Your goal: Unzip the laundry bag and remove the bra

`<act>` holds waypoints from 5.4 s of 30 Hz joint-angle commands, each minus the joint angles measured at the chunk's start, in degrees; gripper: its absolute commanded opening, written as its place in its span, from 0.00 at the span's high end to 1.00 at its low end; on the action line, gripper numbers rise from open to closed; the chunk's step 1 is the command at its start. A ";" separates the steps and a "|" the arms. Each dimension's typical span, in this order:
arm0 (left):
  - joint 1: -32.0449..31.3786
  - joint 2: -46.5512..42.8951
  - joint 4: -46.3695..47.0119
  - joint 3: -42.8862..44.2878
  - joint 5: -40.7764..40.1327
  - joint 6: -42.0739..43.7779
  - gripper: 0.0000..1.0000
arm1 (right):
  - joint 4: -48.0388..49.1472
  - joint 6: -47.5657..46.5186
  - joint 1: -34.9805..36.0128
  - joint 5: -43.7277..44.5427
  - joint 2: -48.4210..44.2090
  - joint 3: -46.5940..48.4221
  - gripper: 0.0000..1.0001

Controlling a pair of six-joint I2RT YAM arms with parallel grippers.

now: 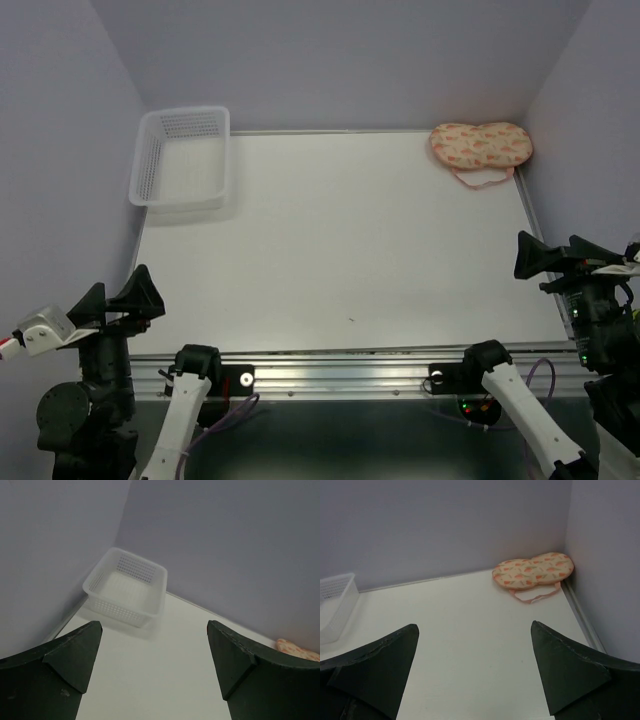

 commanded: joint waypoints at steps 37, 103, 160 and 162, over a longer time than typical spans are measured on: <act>0.12 12.82 12.79 -7.77 4.90 -0.88 0.01 | 26.77 -2.83 -2.86 21.75 99.61 28.83 0.00; 0.12 19.41 12.26 -12.07 19.12 -4.93 0.01 | 30.74 -2.07 50.92 2.60 65.73 -18.17 0.58; -28.00 85.42 30.72 -7.49 24.22 -4.48 0.17 | 54.46 41.80 21.93 -17.62 55.96 -42.78 0.47; -28.00 85.77 31.41 -8.63 25.71 -5.36 0.21 | 54.55 40.58 21.40 -18.14 57.27 -41.99 0.61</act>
